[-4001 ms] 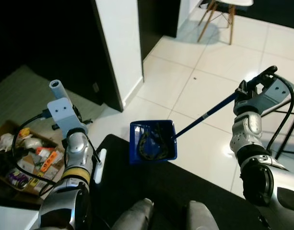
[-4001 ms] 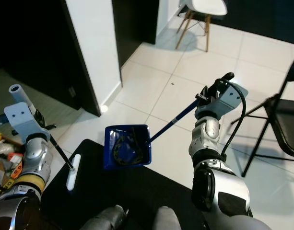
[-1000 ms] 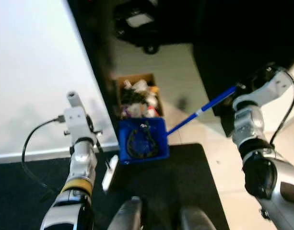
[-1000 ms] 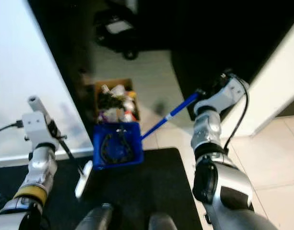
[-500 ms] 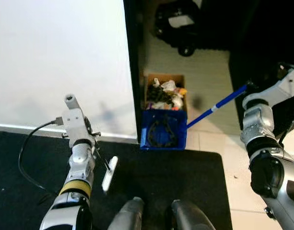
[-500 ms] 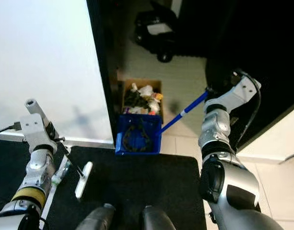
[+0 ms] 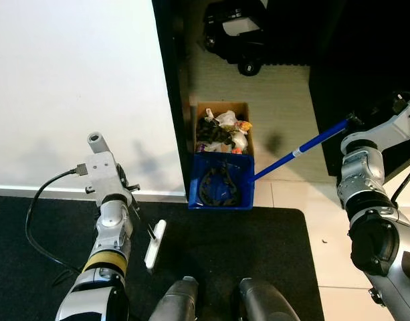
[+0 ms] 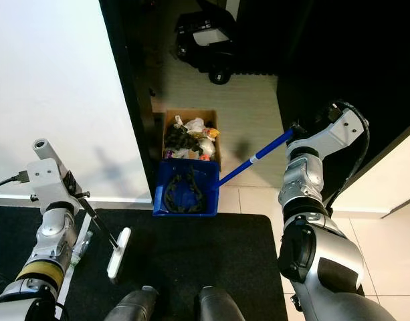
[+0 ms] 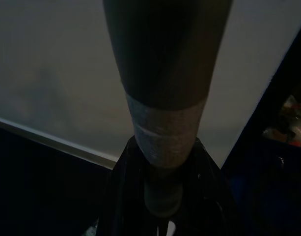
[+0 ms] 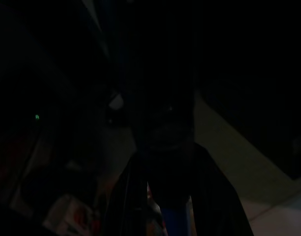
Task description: Sweep floor
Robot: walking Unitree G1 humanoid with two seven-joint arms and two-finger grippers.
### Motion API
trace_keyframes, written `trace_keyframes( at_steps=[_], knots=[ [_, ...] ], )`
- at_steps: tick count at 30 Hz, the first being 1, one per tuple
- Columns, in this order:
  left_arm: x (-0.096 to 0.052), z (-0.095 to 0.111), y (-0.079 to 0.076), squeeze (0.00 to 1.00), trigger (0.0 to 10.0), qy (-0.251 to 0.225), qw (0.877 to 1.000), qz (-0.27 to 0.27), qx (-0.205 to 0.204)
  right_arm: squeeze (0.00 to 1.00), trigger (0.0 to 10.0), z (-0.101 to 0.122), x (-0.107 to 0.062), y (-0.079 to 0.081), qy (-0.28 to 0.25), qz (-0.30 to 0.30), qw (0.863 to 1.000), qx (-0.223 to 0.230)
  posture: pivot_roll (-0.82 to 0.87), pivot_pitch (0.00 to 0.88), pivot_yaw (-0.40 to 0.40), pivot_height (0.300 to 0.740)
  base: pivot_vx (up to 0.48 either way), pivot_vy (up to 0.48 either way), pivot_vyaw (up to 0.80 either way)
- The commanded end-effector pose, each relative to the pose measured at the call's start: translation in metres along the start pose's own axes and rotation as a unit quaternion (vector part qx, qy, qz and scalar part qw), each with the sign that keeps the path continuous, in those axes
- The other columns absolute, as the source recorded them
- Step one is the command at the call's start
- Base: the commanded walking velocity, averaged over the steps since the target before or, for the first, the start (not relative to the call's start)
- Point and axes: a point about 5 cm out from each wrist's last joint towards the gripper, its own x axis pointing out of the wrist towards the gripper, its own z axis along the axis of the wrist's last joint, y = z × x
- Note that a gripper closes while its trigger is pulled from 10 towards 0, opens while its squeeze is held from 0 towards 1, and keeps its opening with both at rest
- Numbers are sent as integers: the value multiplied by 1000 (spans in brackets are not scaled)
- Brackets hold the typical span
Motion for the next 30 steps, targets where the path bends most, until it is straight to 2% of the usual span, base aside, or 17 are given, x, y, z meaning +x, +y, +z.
trace_keyframes(
  at_steps=[1, 2, 4, 5, 7, 9, 13, 17, 19, 24, 30],
  knots=[
    [1, 1, -3, 0, 10000, 6, 1000, -12, 9, 0, 10000, -18, -4, 8, 52, 17, 998, -20, 48, 0, -28, 740, 0, 0, 0],
    [1, 1, -3, 0, 10000, 6, 1000, -12, 9, 0, 10000, -18, -4, 8, 52, 17, 998, -20, 48, 0, -28, 740, 0, 0, 0],
    [0, -2, -5, 0, 10000, 13, 999, -24, 19, 0, 10000, -25, -7, 3, 83, 23, 992, -91, 47, 0, -27, 740, 0, 0, 0],
    [0, -2, -5, 0, 10000, 13, 999, -24, 19, 0, 10000, -25, -7, 3, 83, 23, 992, -91, 47, 0, -27, 740, 0, 0, 0],
    [0, -4, -7, 0, 10000, 15, 999, -29, 22, 0, 10000, -19, -7, -7, 72, 9, 988, -134, 46, 0, -29, 740, 0, 0, 0],
    [-1, -4, -8, 0, 10000, 15, 999, -30, 23, 0, 10000, -15, -6, -11, 62, 0, 988, -140, 44, 1, -29, 740, 0, 0, 0],
    [-1, -5, -8, 0, 10000, 16, 999, -30, 24, 0, 10000, -5, -4, -17, 45, -15, 990, -130, 41, 5, -27, 740, 0, 0, 0],
    [-2, -6, -8, 0, 10000, 19, 999, -35, 25, 0, 10000, -3, -3, -20, 57, -7, 994, -96, 44, 12, -29, 740, 0, 0, 0],
    [-2, -6, -8, 0, 10000, 19, 999, -35, 25, 0, 10000, -3, -3, -20, 57, -7, 994, -96, 44, 12, -29, 740, 0, 0, 0],
    [-4, -9, -2, 0, 10000, 21, 999, -33, 33, 0, 10000, -15, -5, -14, 98, 34, 994, -25, 51, 15, -33, 740, 0, 0, 0],
    [-5, -11, 5, 0, 10000, 22, 999, -22, 34, 0, 10000, -21, -7, -11, 111, 41, 993, -3, 54, 17, -33, 740, 0, 0, 0]
  ],
)
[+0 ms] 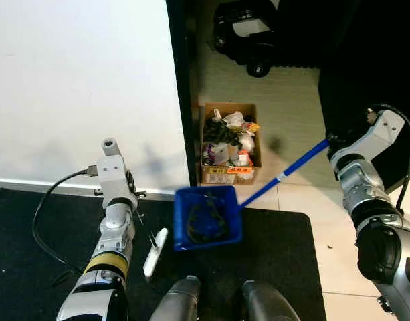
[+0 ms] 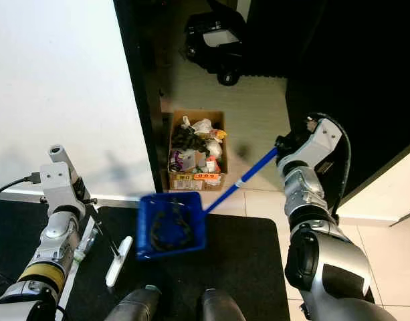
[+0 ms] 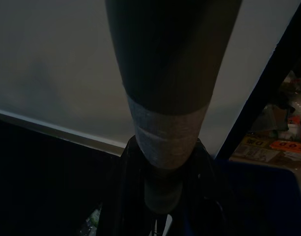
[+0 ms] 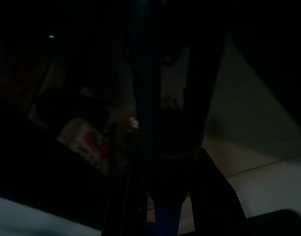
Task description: Sweep floor
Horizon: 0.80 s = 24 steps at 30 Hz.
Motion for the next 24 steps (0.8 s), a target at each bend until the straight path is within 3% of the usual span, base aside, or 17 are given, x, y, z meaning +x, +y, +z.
trace_keyframes(
  at_steps=[1, 9, 19, 24],
  knots=[
    [-2, -1, 11, 0, 10000, -4, 1000, 12, 14, 0, 10000, 5, 2, 4, -9, 8, 1000, 22, 56, 19, -34, 740, 0, 0, 0],
    [-3, 0, 17, 0, 10000, -12, 999, 25, 18, 0, 10000, -2, 2, 8, 0, 20, 999, 33, 61, 20, -34, 740, 0, 0, 0],
    [-2, 2, 15, 0, 10000, -15, 999, 34, 6, 0, 10000, -7, 2, 18, 4, 51, 999, -6, 55, 19, -33, 740, 0, 0, 0],
    [-2, 2, 13, 0, 10000, -14, 999, 31, 5, 0, 10000, -9, 1, 23, -4, 60, 998, -18, 55, 19, -31, 740, 0, 0, 800]
  ],
)
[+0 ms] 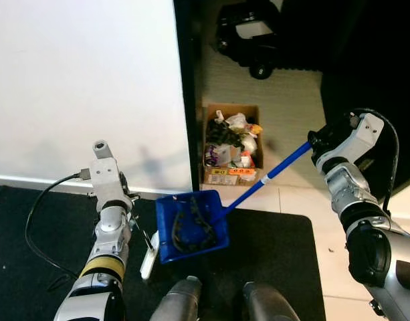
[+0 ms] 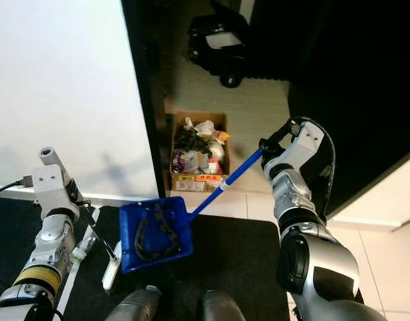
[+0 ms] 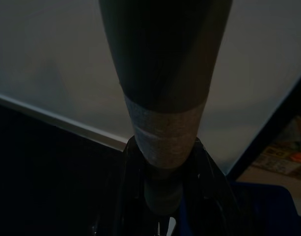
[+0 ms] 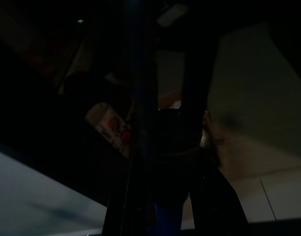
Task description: Sweep floor
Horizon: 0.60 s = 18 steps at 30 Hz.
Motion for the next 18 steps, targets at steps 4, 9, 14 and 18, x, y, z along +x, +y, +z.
trace_keyframes(
  at_steps=[4, 9, 14, 18],
  knots=[
    [1, 3, 0, 0, 10000, -9, 1000, 2, 7, 0, 10000, 7, 3, 6, -23, 12, 1000, 5, 55, 20, -30, 740, 0, 0, 800],
    [1, 5, -3, 0, 10000, -11, 1000, -6, 10, 0, 10000, 9, 3, 6, -25, 13, 1000, 4, 55, 21, -30, 740, 0, 0, 800],
    [1, 6, -6, 0, 10000, -15, 1000, -16, 7, 0, 10000, 10, 3, 5, -27, 14, 1000, 1, 55, 21, -29, 740, 0, 0, 785],
    [1, 6, -7, 0, 10000, -14, 1000, -21, 11, 0, 10000, 11, 2, 2, -33, 8, 999, 11, 53, 20, -28, 740, 0, 0, 0]
  ],
)
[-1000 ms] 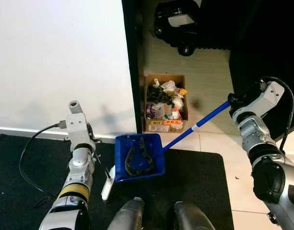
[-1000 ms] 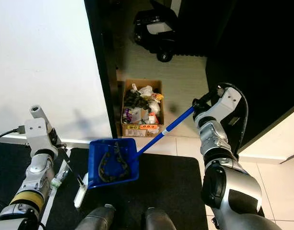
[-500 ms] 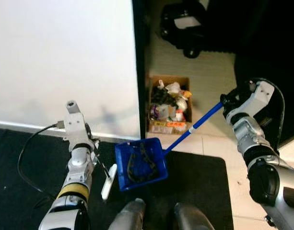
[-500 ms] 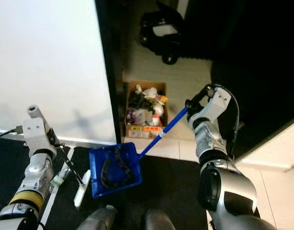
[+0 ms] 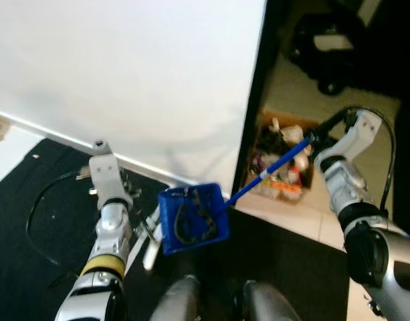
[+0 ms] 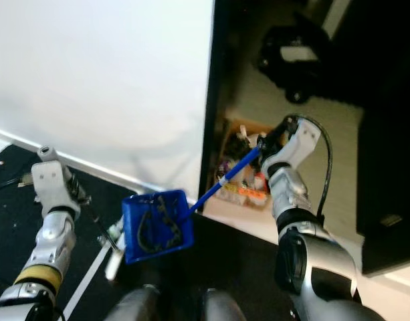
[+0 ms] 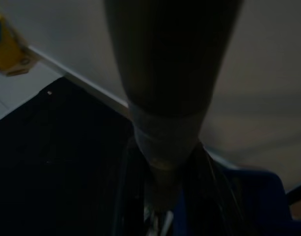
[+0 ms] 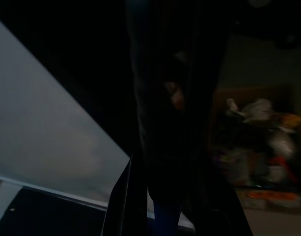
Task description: Sweep floor
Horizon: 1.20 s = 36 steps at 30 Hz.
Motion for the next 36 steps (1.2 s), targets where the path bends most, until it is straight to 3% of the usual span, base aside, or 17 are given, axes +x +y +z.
trace_keyframes(
  at_steps=[1, 6, 28, 36],
  knots=[
    [1, 4, -2, 0, 10000, -8, 1000, -5, 6, 0, 10000, 7, 0, -2, -18, -1, 1000, 8, 53, 20, -28, 740, 0, 0, 0],
    [1, 5, -4, 0, 10000, -10, 1000, -11, 7, 0, 10000, 9, -1, -7, -22, -8, 1000, 12, 49, 17, -26, 740, 0, -122, 0],
    [3, 6, -1, 0, 10000, -11, 1000, 5, -3, 0, 10000, 13, -3, -18, -13, -25, 1000, -3, 40, 0, -26, 740, 0, -473, 0],
    [5, 8, 6, 0, 10000, -10, 1000, 23, -1, 0, 10000, 14, -1, -13, -13, -19, 999, -29, 39, 0, -27, 740, 0, -480, 152]
  ],
)
